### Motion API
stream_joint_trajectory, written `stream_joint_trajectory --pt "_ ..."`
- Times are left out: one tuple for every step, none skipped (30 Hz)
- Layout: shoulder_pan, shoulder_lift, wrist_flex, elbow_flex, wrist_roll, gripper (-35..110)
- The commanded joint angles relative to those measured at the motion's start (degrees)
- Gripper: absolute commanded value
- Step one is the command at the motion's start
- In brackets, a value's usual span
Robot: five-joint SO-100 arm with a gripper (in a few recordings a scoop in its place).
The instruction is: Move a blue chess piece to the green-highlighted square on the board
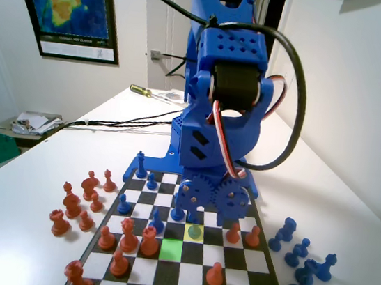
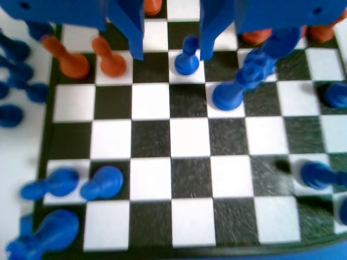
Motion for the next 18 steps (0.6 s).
stream_joint_trajectory --pt "0.8 1.4 0.0 0.3 -1.2 13" --pt "1.0 1.4 -0.3 0.4 -1.5 13" --pt "1.1 1.4 -0.5 0.5 -1.7 13" --pt "1.3 1.4 -0.7 0.6 -1.8 13" --pt "1.4 1.3 -0.8 0.7 -1.8 13" --pt "1.5 1.1 -0.9 0.7 -2.0 13" --pt "1.6 1.1 -1.1 0.7 -2.2 13" --pt "1.8 0.9 -1.2 0.7 -2.3 13" --pt "1.9 0.8 -1.3 0.6 -2.4 13" --pt "1.9 0.5 -1.4 0.4 -2.5 13" --pt "1.9 0.3 -1.4 0.3 -2.5 13" --pt "2.0 0.1 -1.5 0.0 -2.5 13" --pt "2.0 -0.1 -1.6 0.0 -2.5 13" --pt "2.0 -0.2 -1.8 -0.1 -2.5 13" --pt "2.0 -0.2 -1.8 -0.1 -2.5 13" --pt "1.9 -0.4 -1.9 -0.1 -2.5 12" --pt "1.9 -0.4 -1.9 -0.1 -2.4 12" --pt "1.8 -0.4 -2.0 -0.1 -2.4 12"
